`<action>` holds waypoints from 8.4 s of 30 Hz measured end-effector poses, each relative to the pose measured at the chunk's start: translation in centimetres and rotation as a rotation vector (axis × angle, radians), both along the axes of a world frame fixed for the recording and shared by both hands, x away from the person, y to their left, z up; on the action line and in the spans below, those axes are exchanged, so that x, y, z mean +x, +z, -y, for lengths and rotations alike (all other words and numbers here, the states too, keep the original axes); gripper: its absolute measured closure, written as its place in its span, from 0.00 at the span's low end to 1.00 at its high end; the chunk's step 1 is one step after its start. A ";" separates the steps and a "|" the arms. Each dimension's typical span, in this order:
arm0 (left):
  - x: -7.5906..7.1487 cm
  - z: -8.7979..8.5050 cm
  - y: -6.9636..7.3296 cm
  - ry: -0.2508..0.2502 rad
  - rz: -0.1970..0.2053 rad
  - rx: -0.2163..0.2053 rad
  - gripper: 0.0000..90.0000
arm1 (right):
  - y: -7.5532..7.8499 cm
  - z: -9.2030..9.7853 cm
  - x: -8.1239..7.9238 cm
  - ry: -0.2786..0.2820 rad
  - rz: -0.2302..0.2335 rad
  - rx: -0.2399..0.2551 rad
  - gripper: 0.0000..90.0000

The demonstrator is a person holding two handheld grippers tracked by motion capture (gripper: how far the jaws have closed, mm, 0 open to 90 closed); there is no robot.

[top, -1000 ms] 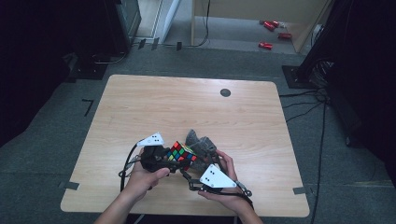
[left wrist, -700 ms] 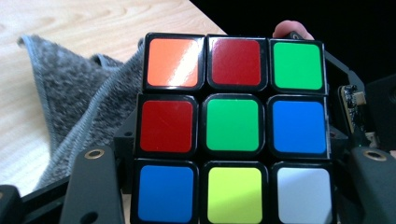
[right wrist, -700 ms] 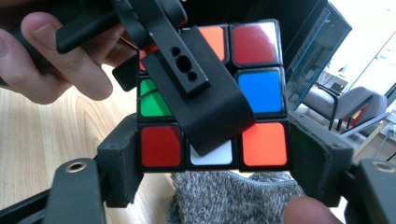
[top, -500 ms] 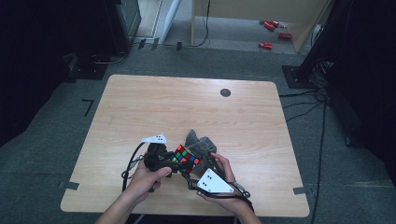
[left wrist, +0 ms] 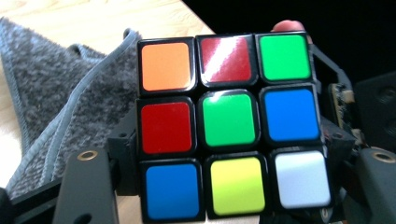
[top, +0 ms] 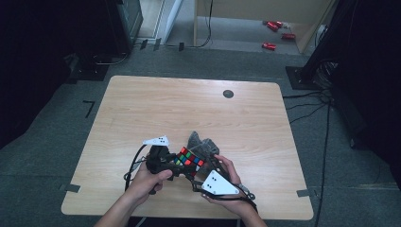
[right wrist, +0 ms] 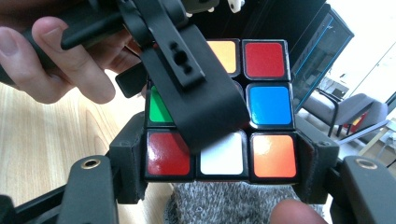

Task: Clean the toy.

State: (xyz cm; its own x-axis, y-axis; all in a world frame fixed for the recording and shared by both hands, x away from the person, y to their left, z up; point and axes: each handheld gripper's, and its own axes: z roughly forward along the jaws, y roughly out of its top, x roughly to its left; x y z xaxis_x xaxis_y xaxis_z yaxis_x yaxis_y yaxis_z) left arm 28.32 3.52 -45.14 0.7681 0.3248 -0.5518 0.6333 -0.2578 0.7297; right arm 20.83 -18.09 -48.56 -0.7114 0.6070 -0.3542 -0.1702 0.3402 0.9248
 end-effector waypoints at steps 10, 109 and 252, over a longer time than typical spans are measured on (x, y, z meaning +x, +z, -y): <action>-0.2 -0.5 0.2 0.003 0.136 -0.037 0.31 | 0.4 0.8 0.3 -0.002 -0.014 -0.008 0.38; 0.9 -2.4 1.1 0.006 0.053 -0.081 0.29 | 1.0 2.4 0.6 -0.031 -0.030 -0.051 0.39; -1.6 -1.9 -2.6 -0.279 0.833 0.013 0.30 | 0.9 5.0 0.7 0.234 -0.151 -0.118 0.38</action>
